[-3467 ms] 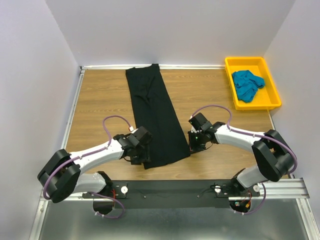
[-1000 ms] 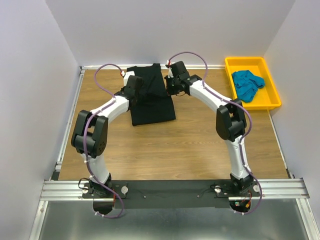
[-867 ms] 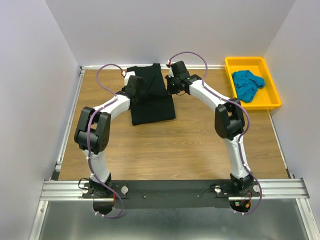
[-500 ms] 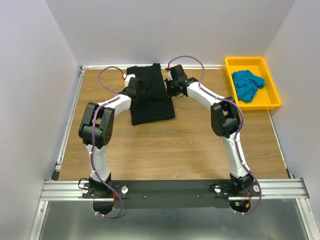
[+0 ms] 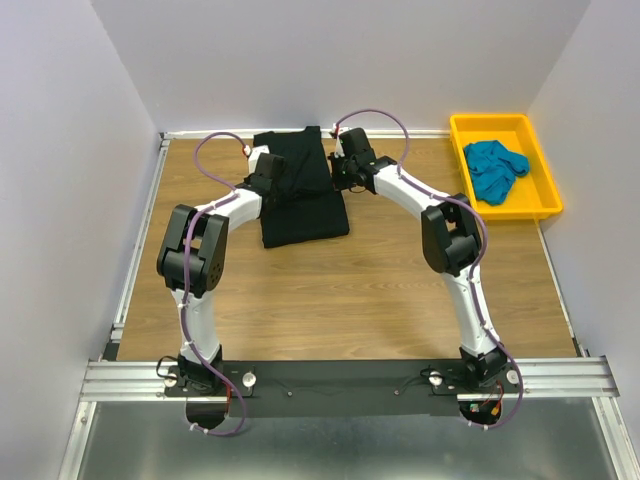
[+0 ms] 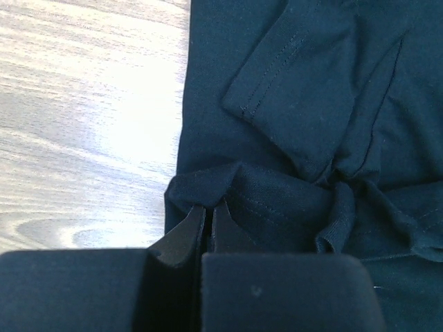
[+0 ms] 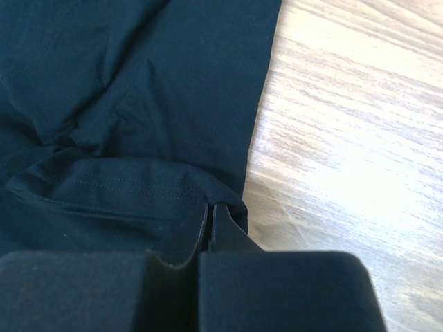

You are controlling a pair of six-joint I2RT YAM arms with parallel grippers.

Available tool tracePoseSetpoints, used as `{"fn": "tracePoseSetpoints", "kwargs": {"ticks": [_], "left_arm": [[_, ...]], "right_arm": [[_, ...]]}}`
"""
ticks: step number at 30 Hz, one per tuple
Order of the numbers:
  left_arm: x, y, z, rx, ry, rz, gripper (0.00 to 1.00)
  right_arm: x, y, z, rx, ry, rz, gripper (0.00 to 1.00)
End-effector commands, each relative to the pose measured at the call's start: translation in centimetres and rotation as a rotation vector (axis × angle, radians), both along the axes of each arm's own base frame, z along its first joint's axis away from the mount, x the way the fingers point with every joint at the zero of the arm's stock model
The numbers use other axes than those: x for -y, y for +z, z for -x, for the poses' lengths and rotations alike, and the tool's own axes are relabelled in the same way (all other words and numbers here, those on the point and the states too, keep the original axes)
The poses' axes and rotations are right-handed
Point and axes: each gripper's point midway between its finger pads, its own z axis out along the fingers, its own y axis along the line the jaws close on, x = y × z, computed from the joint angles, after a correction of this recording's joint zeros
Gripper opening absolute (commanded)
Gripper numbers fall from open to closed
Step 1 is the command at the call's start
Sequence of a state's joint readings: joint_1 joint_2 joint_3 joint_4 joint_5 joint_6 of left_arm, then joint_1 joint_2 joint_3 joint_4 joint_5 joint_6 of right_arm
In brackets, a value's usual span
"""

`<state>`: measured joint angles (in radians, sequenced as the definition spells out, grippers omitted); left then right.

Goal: Fold and stack the t-shirts
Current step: Fold the tshirt

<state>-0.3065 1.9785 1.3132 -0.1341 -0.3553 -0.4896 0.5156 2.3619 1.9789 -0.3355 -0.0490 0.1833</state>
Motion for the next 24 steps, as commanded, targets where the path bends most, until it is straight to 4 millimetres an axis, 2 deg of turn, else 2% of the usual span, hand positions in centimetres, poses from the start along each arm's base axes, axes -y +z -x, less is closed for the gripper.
{"fn": "tracePoseSetpoints", "kwargs": {"ticks": [1,6,8,10,11,12,13,14,15,16,17,18,20,21,22,23,24], "left_arm": [[-0.4,1.8,-1.2,0.067,0.019,0.010,0.00],[-0.3,0.6,-1.8,0.048,0.022,0.011,0.03],[-0.4,0.4,-1.8,0.047,0.035,0.007,0.14],[-0.5,0.6,-1.9,0.056,0.041,0.006,0.29],[-0.5,1.0,-2.0,0.065,0.041,0.009,0.42],[-0.5,1.3,-2.1,0.071,0.042,0.013,0.51],[-0.3,1.6,-2.1,0.078,0.036,0.017,0.51],[-0.3,2.4,-2.2,0.091,0.034,0.021,0.52],[-0.3,2.9,-2.3,0.101,0.034,0.024,0.57],[-0.3,3.6,-2.3,0.116,0.035,0.028,0.58],[-0.3,5.3,-2.4,0.145,0.034,0.036,0.58],[-0.3,6.1,-2.3,0.160,0.036,0.041,0.61],[-0.4,8.2,-2.1,0.197,0.039,0.049,0.63],[-0.6,10.2,-1.7,0.233,0.043,0.060,0.63],[-0.6,12.3,-1.2,0.270,0.043,0.077,0.63],[-0.6,13.1,-0.8,0.283,0.041,0.088,0.63],[-0.6,12.9,0.1,0.277,0.038,0.095,0.63]], "right_arm": [[-0.1,1.8,-1.1,0.063,-0.001,-0.028,0.01],[0.1,0.8,-1.4,0.060,-0.011,-0.008,0.05],[0.1,0.3,-1.6,0.058,-0.015,0.000,0.09],[0.0,0.1,-1.6,0.057,-0.008,0.002,0.15],[0.0,0.1,-1.6,0.057,-0.007,0.002,0.18],[-0.1,0.3,-1.7,0.065,-0.002,0.003,0.24],[-0.2,0.6,-1.8,0.070,0.001,-0.001,0.27],[-0.1,1.0,-1.8,0.074,0.002,-0.003,0.30],[-0.2,2.1,-1.8,0.093,0.006,-0.011,0.39],[-0.2,2.9,-1.9,0.103,0.004,-0.017,0.43],[-0.2,3.6,-1.9,0.112,0.005,-0.023,0.45],[-0.2,5.2,-1.8,0.134,0.004,-0.037,0.49],[-0.1,6.6,-1.5,0.149,0.005,-0.049,0.52],[-0.1,8.4,-1.0,0.164,0.007,-0.071,0.53],[-0.1,8.3,-0.4,0.150,0.019,-0.077,0.53],[0.0,8.4,0.1,0.141,0.028,-0.085,0.53],[-0.1,8.8,0.6,0.138,0.042,-0.095,0.53]]}}
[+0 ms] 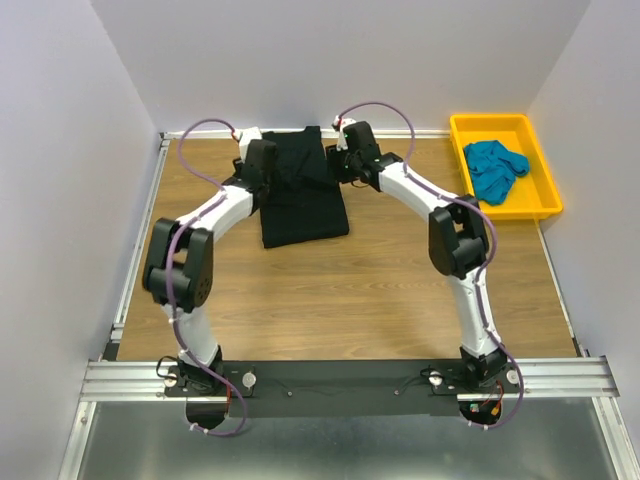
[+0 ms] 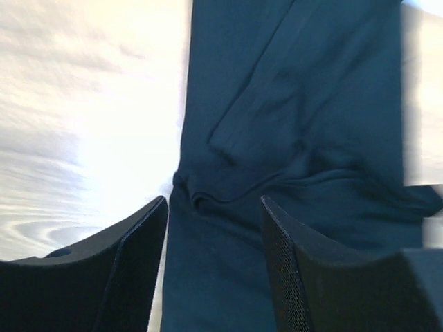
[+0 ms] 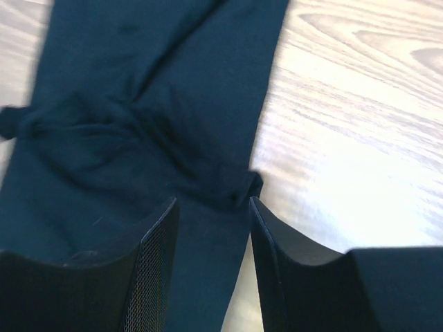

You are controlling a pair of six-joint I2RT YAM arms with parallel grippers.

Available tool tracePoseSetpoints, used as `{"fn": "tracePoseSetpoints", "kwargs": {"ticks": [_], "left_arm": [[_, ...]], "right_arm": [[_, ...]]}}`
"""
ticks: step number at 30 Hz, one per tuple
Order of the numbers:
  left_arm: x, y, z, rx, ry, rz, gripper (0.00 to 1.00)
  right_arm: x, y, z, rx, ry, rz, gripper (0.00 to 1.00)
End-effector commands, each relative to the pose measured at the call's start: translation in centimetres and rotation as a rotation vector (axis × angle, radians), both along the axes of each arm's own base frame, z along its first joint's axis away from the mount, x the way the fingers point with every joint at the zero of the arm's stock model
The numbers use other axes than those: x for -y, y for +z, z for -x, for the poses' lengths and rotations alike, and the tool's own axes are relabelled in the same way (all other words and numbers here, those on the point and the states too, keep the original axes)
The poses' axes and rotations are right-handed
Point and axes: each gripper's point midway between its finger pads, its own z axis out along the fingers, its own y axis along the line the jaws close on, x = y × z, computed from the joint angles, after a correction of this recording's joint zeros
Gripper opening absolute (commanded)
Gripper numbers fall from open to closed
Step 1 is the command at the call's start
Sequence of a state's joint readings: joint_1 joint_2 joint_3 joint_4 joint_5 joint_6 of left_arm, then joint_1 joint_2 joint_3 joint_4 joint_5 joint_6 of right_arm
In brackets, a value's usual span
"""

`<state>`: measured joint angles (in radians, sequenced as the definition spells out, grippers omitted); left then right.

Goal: Fold and stack the t-shirts
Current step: Fold the tshirt

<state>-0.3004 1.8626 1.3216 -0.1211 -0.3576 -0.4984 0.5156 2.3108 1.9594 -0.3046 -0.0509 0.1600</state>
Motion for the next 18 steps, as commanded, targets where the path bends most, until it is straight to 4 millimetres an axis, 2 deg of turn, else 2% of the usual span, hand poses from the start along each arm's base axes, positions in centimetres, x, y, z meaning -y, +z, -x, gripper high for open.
{"fn": "tracePoseSetpoints", "kwargs": {"ticks": [1,2,4,5,8,11,12,13,14,17,18], "left_arm": [[-0.4,7.0,1.5,0.146,0.020,0.068,0.63],[0.3,7.2,2.1,0.146,-0.006,0.089,0.63],[0.8,6.5,3.8,0.127,-0.036,0.115,0.63],[1.8,6.3,4.5,0.115,-0.070,0.151,0.63],[3.0,2.7,6.6,0.044,-0.129,0.193,0.57],[3.4,1.0,6.7,0.010,-0.147,0.196,0.46],[3.4,-0.1,6.5,-0.013,-0.147,0.182,0.39],[3.4,-1.4,6.3,-0.040,-0.145,0.169,0.37],[3.4,-1.0,5.9,-0.028,-0.144,0.168,0.36],[3.4,-2.5,4.4,-0.051,-0.130,0.139,0.34],[3.2,-3.1,3.6,-0.060,-0.121,0.129,0.31]], "right_arm": [[-0.2,7.2,1.6,0.078,0.040,-0.098,0.52],[-0.1,7.3,2.2,0.067,0.050,-0.107,0.52],[-0.4,6.1,3.9,0.011,0.090,-0.130,0.52],[-0.8,6.5,4.6,-0.003,0.115,-0.157,0.51],[-1.2,5.0,6.0,-0.059,0.157,-0.178,0.49],[-1.4,3.6,6.2,-0.078,0.179,-0.165,0.45],[-1.5,2.5,6.1,-0.092,0.189,-0.156,0.43],[-1.7,2.6,5.8,-0.085,0.196,-0.158,0.39],[-2.0,2.2,5.8,-0.092,0.202,-0.157,0.38],[-2.5,0.7,5.0,-0.104,0.217,-0.153,0.36],[-2.6,-0.5,4.8,-0.117,0.217,-0.145,0.34]]}}
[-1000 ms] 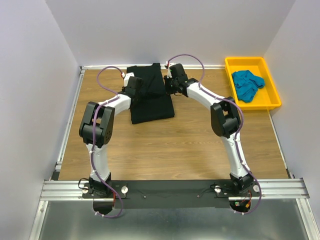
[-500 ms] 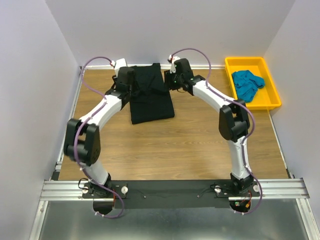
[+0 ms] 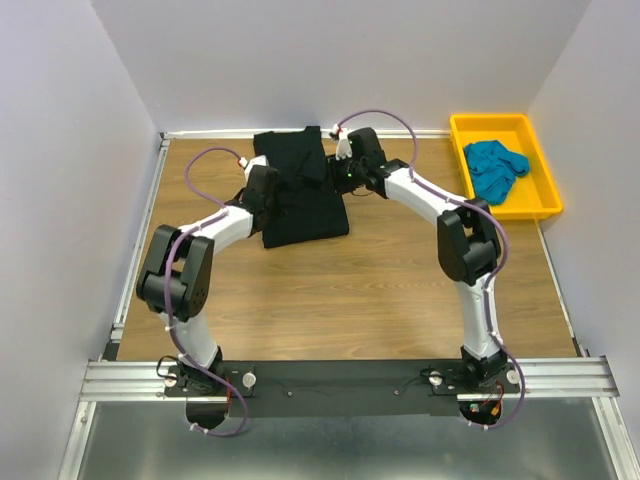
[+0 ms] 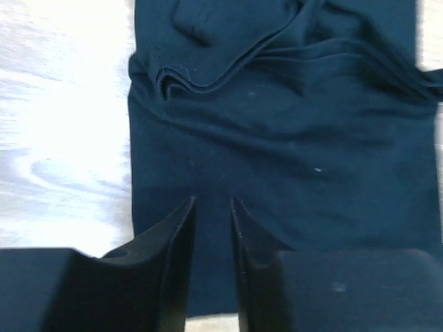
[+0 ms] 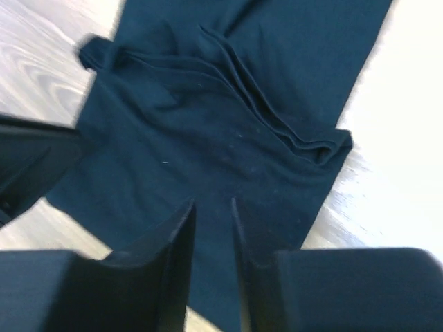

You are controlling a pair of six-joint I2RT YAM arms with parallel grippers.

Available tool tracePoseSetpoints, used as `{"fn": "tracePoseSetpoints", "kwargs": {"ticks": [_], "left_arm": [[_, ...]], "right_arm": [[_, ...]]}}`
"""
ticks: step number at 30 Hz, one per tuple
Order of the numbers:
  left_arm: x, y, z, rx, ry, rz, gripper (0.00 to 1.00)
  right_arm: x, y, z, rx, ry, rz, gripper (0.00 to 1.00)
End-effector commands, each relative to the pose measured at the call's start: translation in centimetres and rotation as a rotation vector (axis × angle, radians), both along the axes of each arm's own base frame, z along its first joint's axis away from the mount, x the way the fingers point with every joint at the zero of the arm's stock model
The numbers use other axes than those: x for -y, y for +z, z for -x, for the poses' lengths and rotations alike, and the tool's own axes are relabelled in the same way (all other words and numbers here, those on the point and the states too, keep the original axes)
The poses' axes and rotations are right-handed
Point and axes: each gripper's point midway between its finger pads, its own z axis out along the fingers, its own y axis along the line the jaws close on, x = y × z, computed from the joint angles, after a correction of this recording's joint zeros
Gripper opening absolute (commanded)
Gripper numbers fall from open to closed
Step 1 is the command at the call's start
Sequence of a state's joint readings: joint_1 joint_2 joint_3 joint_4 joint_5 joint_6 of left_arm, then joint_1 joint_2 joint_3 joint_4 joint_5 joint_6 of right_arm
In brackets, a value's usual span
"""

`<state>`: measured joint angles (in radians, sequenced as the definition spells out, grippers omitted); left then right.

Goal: Fold and stack the t-shirts
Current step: Fold the tshirt

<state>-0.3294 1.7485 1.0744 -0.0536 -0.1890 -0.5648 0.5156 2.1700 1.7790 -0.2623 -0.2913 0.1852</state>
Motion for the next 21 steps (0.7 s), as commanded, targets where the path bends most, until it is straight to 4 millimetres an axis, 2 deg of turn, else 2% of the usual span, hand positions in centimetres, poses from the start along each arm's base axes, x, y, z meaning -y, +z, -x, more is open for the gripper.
{"fn": "tracePoseSetpoints", "kwargs": {"ticks": [1,4,5,7,8,9,11,12,13,14,15,16,18,19,21], "left_arm": [[0.3,0.5,-2.8,0.034,0.006,-0.009,0.31],[-0.1,-0.2,-4.8,0.030,0.021,-0.029,0.27],[-0.5,-1.5,-5.0,0.001,0.031,-0.044,0.27],[-0.8,-1.0,-6.6,0.014,0.040,-0.050,0.26],[-1.5,-2.0,-6.9,-0.007,0.049,-0.067,0.26],[-1.6,-1.3,-7.8,0.012,0.053,-0.064,0.26],[-2.1,-1.7,-8.4,0.006,0.057,-0.077,0.26],[-2.4,-2.9,-8.6,-0.019,0.059,-0.089,0.26],[-2.7,-2.6,-9.5,-0.009,0.068,-0.088,0.26],[-2.8,-3.6,-9.6,-0.029,0.066,-0.100,0.26],[-3.0,-3.0,-10.6,-0.010,0.075,-0.098,0.26],[-3.0,-2.9,-11.0,-0.007,0.077,-0.108,0.26],[-3.3,-3.0,-11.9,0.001,0.086,-0.121,0.26],[-3.5,-1.9,-13.0,0.030,0.095,-0.116,0.27],[-3.6,-0.3,-14.5,0.071,0.101,-0.110,0.31]], "right_arm": [[-0.8,-2.7,-0.8,-0.029,0.042,0.004,0.32],[-1.0,-3.3,-2.1,-0.010,0.027,0.017,0.28],[-1.0,-3.9,-2.9,-0.004,0.019,0.023,0.28],[-1.0,-4.2,-3.7,0.004,0.009,0.025,0.27],[-1.0,-5.1,-4.1,-0.004,0.007,0.031,0.27],[-0.9,-4.5,-4.9,0.014,-0.002,0.020,0.27],[-0.6,-4.9,-5.9,0.021,-0.017,0.024,0.27],[-0.2,-6.1,-6.4,0.012,-0.032,0.035,0.27],[-0.3,-5.6,-7.2,0.030,-0.041,0.027,0.27],[-0.1,-5.7,-7.7,0.033,-0.051,0.025,0.27],[0.1,-6.6,-8.1,0.023,-0.059,0.028,0.27],[0.0,-6.6,-8.4,0.026,-0.065,0.023,0.27],[0.0,-5.5,-9.7,0.062,-0.085,0.013,0.28],[0.0,-5.6,-10.1,0.069,-0.090,0.013,0.29],[-0.1,-3.9,-11.1,0.107,-0.113,-0.002,0.30]]}}
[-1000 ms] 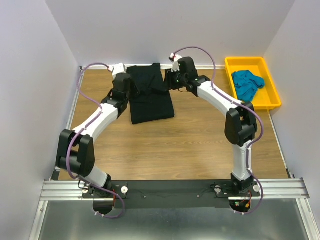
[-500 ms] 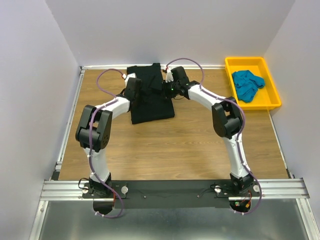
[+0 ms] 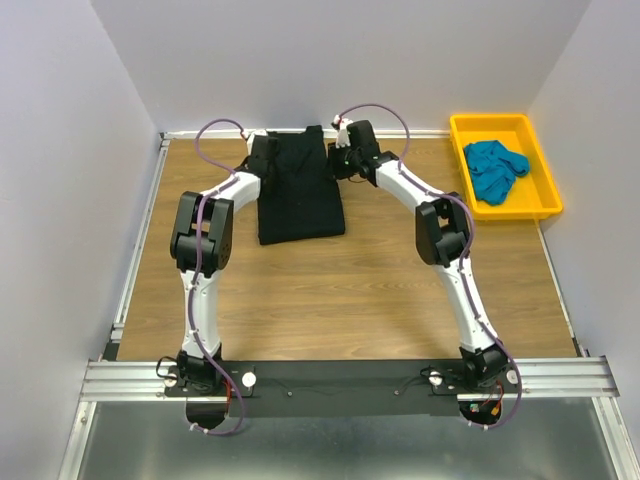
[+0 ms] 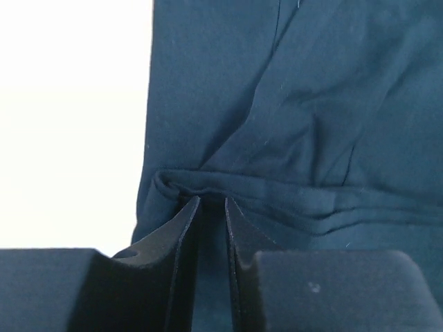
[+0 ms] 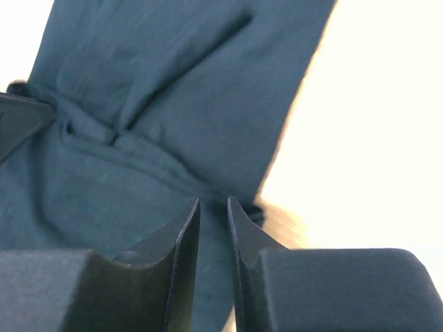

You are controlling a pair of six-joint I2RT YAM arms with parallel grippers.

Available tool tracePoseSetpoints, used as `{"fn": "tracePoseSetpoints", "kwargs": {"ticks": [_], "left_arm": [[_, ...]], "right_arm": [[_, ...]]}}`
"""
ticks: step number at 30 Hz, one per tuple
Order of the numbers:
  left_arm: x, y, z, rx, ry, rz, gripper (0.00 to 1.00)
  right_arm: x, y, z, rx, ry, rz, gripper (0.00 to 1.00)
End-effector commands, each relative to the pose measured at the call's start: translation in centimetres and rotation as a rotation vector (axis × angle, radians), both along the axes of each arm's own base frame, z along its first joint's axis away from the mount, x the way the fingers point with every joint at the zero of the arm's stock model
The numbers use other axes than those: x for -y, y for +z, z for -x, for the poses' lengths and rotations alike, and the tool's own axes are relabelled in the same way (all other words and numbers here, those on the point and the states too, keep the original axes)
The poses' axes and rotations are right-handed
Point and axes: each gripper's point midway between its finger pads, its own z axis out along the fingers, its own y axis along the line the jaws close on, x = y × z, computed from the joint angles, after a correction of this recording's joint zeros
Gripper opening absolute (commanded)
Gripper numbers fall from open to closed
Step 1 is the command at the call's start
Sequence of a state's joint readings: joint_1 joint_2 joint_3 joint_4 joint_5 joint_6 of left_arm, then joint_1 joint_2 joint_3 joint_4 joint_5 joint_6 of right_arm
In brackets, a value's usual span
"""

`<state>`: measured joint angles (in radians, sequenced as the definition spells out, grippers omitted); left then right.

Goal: Fold and stack the t-shirts
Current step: Fold the tshirt

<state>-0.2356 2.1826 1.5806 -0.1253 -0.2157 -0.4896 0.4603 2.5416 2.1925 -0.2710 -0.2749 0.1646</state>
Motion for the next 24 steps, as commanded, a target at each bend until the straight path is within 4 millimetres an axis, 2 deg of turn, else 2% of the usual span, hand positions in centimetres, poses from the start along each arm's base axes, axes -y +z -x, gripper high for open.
{"fn": "tracePoseSetpoints", "kwargs": {"ticks": [1,3,4,5,6,7,8,9,11,12,13,14,15,16,17,18,19,20,21,24], "left_arm": [[-1.5,3.0,-2.9,0.078,0.040,-0.036,0.33],[-2.2,4.7,-3.6,0.106,0.053,-0.030,0.39],[-2.2,5.3,-3.5,0.115,0.053,-0.027,0.48],[-2.4,5.8,-3.4,0.123,0.055,-0.025,0.52],[-2.4,7.1,-2.7,0.138,0.058,-0.016,0.60],[-2.2,7.7,-2.3,0.150,0.051,0.002,0.63],[-2.1,8.2,-1.7,0.155,0.050,0.018,0.65],[-2.1,8.9,-0.1,0.156,0.047,0.034,0.66],[-1.8,9.4,1.5,0.152,0.039,0.071,0.66],[-1.2,11.3,2.6,0.176,0.024,0.121,0.65],[-0.6,9.4,4.5,0.129,0.009,0.131,0.63],[0.1,9.2,5.6,0.115,-0.016,0.156,0.60],[1.0,8.6,7.5,0.092,-0.040,0.174,0.53],[1.5,8.0,8.5,0.073,-0.056,0.188,0.51],[2.0,7.4,9.5,0.052,-0.077,0.205,0.49],[2.3,7.0,10.4,0.040,-0.084,0.216,0.46],[2.7,5.2,12.0,-0.001,-0.094,0.227,0.40],[2.6,4.1,12.8,-0.027,-0.091,0.226,0.38],[2.4,2.4,14.1,-0.066,-0.079,0.232,0.31],[2.2,0.4,15.5,-0.109,-0.060,0.241,0.25]], "right_arm": [[0.4,1.8,-2.5,0.066,-0.061,-0.011,0.30],[0.2,3.3,-2.1,0.071,-0.049,-0.033,0.32],[0.2,3.8,-1.7,0.065,-0.043,-0.043,0.34],[0.2,5.6,-1.2,0.075,-0.036,-0.060,0.34],[0.2,4.7,-0.1,0.033,-0.028,-0.065,0.34],[0.3,4.6,0.7,0.011,-0.019,-0.069,0.36],[0.3,6.6,1.4,0.020,-0.003,-0.093,0.37],[0.3,4.9,3.2,-0.053,0.023,-0.104,0.38],[0.2,5.3,5.0,-0.100,0.040,-0.136,0.38],[-0.1,6.4,6.3,-0.120,0.078,-0.172,0.38],[-0.3,6.4,7.2,-0.140,0.094,-0.191,0.38],[0.0,4.7,8.8,-0.206,0.096,-0.197,0.38],[-0.3,6.1,9.7,-0.203,0.121,-0.238,0.38],[-0.1,5.7,10.4,-0.220,0.124,-0.244,0.38],[0.5,3.8,12.0,-0.270,0.119,-0.228,0.38],[0.8,3.4,12.4,-0.277,0.119,-0.223,0.38],[1.5,2.1,13.6,-0.304,0.120,-0.202,0.38],[1.5,2.3,13.6,-0.292,0.125,-0.201,0.38],[2.1,0.5,14.8,-0.334,0.122,-0.182,0.38],[3.4,-2.4,16.8,-0.389,0.107,-0.141,0.36]]}}
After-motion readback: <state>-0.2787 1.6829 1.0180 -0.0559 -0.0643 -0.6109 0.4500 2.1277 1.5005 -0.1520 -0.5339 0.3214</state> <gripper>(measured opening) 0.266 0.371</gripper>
